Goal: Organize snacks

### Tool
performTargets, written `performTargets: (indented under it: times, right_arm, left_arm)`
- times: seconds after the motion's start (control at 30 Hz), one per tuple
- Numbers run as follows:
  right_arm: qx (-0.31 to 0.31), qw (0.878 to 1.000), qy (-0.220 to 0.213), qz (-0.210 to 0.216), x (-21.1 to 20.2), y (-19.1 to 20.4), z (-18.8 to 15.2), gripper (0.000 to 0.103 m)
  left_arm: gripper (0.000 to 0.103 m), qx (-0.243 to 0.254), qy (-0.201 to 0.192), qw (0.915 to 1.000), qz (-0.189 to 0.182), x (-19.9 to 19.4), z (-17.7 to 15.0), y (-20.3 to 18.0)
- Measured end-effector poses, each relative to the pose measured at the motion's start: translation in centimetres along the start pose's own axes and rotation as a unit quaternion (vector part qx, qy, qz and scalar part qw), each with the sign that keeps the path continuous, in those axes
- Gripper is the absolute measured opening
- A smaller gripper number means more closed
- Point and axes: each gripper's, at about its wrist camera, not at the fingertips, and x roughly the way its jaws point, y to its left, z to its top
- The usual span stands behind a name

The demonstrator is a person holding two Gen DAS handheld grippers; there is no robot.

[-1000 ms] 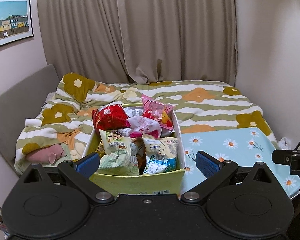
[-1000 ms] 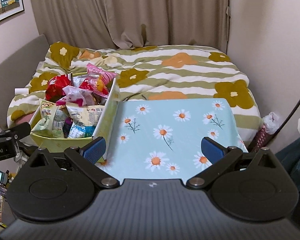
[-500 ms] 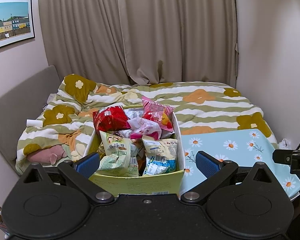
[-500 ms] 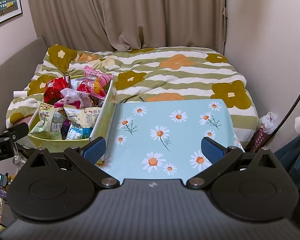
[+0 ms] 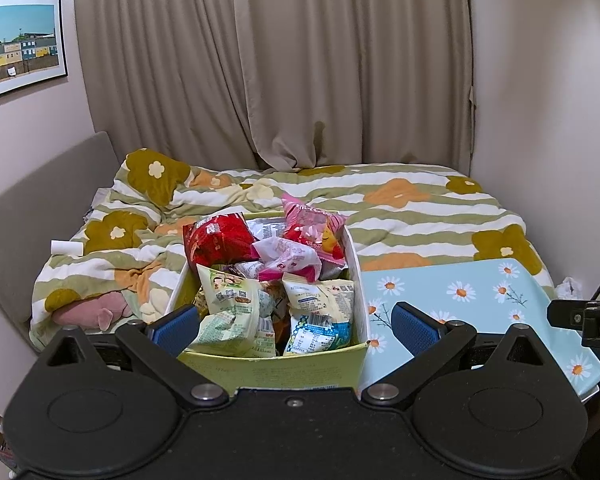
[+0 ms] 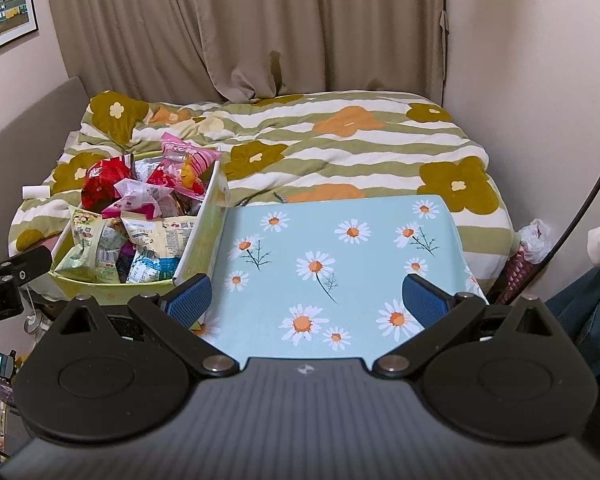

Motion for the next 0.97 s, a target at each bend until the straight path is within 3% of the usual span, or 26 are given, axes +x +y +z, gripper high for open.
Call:
performTargets:
  times: [0.97]
  right_arm:
    - [0.001,1.0,0.001,-0.003,0.2,0.3,0.1,0.103]
  left_arm:
    - [0.103,-0.014,-0.006,0.9999,0.004,0.3,-0.1,1.7]
